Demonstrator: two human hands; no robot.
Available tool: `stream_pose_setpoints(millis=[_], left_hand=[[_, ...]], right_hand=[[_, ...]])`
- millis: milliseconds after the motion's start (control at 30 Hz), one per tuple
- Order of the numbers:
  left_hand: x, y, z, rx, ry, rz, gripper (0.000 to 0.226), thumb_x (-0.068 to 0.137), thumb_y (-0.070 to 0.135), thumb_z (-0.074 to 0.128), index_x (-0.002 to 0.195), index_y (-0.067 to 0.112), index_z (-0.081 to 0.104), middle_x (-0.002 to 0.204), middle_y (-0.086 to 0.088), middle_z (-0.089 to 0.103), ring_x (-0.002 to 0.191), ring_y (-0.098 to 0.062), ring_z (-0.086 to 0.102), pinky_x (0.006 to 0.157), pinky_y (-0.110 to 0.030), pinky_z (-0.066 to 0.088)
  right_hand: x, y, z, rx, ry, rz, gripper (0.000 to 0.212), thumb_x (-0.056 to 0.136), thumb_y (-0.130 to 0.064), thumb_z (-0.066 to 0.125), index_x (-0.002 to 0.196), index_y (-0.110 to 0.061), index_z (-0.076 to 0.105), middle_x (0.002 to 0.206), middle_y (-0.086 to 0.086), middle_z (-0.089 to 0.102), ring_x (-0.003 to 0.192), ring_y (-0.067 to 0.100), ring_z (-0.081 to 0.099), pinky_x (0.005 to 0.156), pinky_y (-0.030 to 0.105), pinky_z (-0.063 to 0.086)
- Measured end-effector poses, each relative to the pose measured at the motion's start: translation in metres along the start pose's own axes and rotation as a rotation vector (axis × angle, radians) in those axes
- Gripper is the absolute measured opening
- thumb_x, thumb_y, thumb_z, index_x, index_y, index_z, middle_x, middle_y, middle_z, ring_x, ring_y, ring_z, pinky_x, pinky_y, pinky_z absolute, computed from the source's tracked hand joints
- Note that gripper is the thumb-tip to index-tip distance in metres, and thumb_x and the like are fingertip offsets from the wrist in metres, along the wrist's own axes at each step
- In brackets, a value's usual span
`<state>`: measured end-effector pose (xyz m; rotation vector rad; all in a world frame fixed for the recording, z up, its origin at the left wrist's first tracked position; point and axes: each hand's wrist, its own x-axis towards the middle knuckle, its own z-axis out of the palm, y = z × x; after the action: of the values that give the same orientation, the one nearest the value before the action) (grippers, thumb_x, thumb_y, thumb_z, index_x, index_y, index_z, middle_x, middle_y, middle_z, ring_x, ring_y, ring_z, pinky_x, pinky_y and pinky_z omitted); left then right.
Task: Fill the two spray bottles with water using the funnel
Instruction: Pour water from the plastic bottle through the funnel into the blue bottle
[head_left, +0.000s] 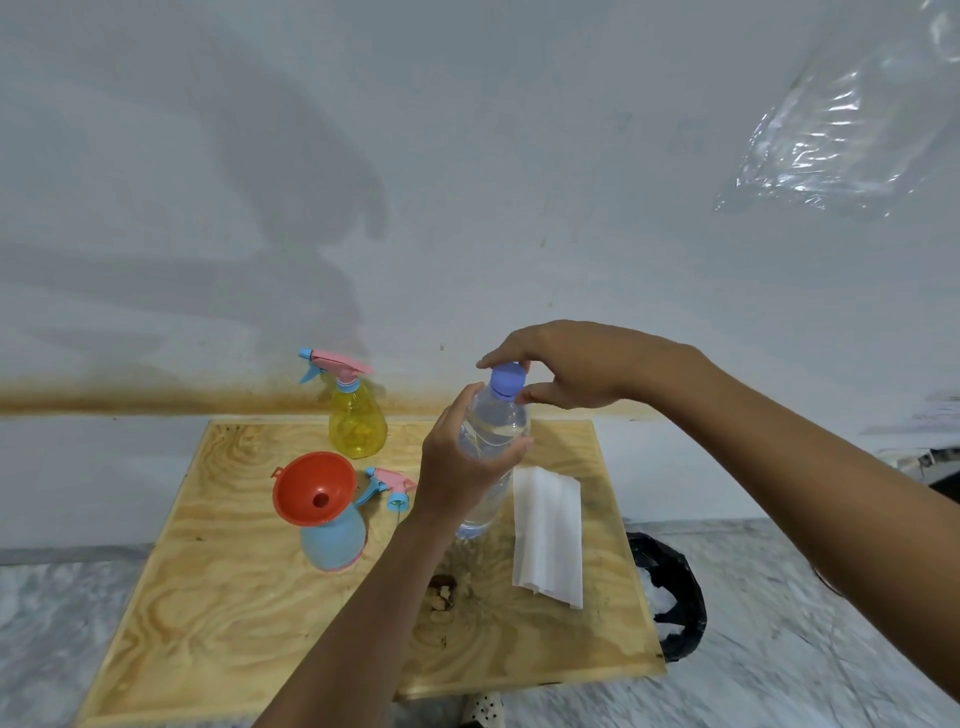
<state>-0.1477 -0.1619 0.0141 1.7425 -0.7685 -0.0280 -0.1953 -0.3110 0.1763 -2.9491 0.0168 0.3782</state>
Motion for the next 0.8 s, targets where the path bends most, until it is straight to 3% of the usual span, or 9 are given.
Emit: stream_pose_setpoints(millis=[67, 133, 267, 400, 600, 733, 800], left_hand=[[0.000, 0.000, 0.000, 0.003, 0.001, -0.001, 0.075, 0.069, 0.036, 0.088, 0.133, 0.013, 0.057, 0.114, 0.004, 0.069, 0.097, -0.003, 0.062, 0.082, -0.009, 0.051], [0.000, 0.001, 0.000, 0.007, 0.009, 0.003, 0.077, 0.069, 0.035, 0.089, 0.134, 0.010, 0.057, 0.114, 0.010, 0.064, 0.100, 0.004, 0.058, 0.083, 0.000, 0.045], [0.000, 0.001, 0.001, -0.030, 0.011, 0.000, 0.073, 0.068, 0.030, 0.090, 0.130, 0.011, 0.058, 0.109, 0.018, 0.059, 0.098, 0.022, 0.055, 0.081, -0.001, 0.046], [0.001, -0.001, 0.001, -0.056, -0.005, 0.001, 0.067, 0.069, 0.033, 0.088, 0.127, 0.019, 0.057, 0.108, 0.012, 0.067, 0.096, 0.006, 0.063, 0.081, -0.015, 0.055], [0.000, -0.002, 0.001, -0.064, -0.009, -0.026, 0.061, 0.068, 0.034, 0.089, 0.120, 0.020, 0.061, 0.107, 0.009, 0.070, 0.097, -0.007, 0.066, 0.085, -0.029, 0.055], [0.001, -0.005, 0.002, -0.045, -0.012, -0.017, 0.068, 0.067, 0.040, 0.088, 0.124, 0.016, 0.060, 0.113, 0.005, 0.069, 0.104, -0.009, 0.066, 0.089, -0.035, 0.055], [0.000, -0.002, 0.001, -0.052, -0.013, -0.023, 0.062, 0.067, 0.035, 0.089, 0.119, 0.017, 0.061, 0.105, 0.016, 0.067, 0.096, 0.002, 0.063, 0.085, -0.029, 0.055]], right_hand=[[0.003, -0.002, 0.003, 0.004, 0.018, 0.030, 0.047, 0.093, -0.043, 0.064, 0.138, -0.037, 0.052, 0.131, -0.015, 0.056, 0.111, 0.007, 0.055, 0.096, 0.032, 0.048], [0.005, -0.002, 0.006, 0.023, 0.062, 0.034, 0.041, 0.091, -0.048, 0.065, 0.129, -0.034, 0.060, 0.123, -0.010, 0.059, 0.103, 0.009, 0.057, 0.088, 0.032, 0.050], [0.003, 0.001, 0.009, 0.094, 0.148, -0.027, 0.028, 0.095, -0.034, 0.063, 0.123, -0.030, 0.064, 0.119, -0.007, 0.058, 0.099, 0.010, 0.056, 0.090, 0.032, 0.051], [-0.015, 0.004, 0.013, 0.400, 0.379, -0.015, 0.036, 0.092, -0.026, 0.070, 0.126, -0.032, 0.062, 0.117, -0.014, 0.064, 0.099, 0.002, 0.059, 0.085, 0.015, 0.049], [-0.056, -0.001, 0.085, 0.793, 0.715, 0.282, 0.028, 0.084, -0.018, 0.077, 0.108, -0.028, 0.065, 0.110, -0.015, 0.069, 0.095, 0.004, 0.062, 0.077, 0.023, 0.053], [-0.067, -0.003, 0.163, 0.802, 0.634, 0.504, 0.028, 0.085, -0.022, 0.077, 0.109, -0.027, 0.064, 0.115, -0.014, 0.065, 0.091, 0.000, 0.060, 0.074, 0.018, 0.051], [-0.065, -0.004, 0.200, 0.764, 0.578, 0.512, 0.031, 0.085, -0.022, 0.078, 0.111, -0.026, 0.062, 0.114, -0.009, 0.064, 0.088, -0.002, 0.061, 0.072, 0.009, 0.046]])
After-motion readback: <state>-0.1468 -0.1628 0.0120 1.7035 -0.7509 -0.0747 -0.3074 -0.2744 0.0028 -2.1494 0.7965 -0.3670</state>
